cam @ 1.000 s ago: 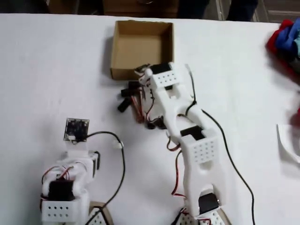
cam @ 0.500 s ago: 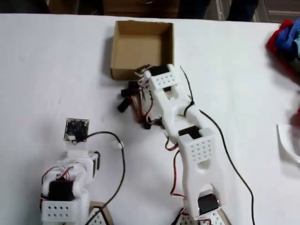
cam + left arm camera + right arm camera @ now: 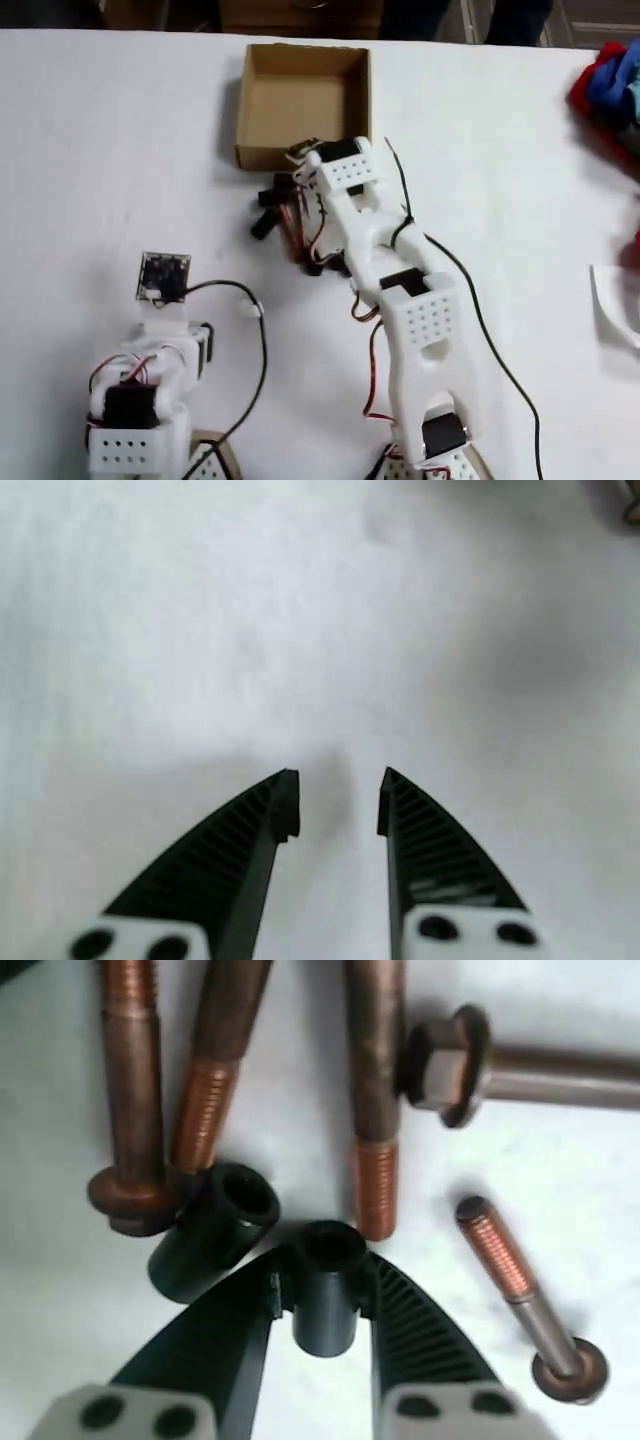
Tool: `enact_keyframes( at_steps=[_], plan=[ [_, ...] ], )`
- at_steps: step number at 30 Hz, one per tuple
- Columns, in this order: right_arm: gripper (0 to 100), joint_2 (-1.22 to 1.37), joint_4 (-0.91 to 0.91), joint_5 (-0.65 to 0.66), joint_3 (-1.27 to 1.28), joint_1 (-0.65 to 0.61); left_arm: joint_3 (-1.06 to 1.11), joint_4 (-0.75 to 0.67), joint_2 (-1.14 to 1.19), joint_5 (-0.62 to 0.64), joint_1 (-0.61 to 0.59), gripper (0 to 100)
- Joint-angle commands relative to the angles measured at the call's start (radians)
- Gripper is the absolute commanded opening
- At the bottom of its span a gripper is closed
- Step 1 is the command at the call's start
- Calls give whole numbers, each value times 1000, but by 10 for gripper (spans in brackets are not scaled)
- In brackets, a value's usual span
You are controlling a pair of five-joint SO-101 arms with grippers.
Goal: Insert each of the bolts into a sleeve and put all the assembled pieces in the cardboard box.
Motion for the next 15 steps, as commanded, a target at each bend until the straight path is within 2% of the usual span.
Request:
enact_keyframes(
  at_steps=[1,15],
  plan=[
    [139,8,33,8,9,-38,21,3,-23,9,6,155],
    [140,10,41,6,11,-36,21,3,-23,9,6,155]
  ],
)
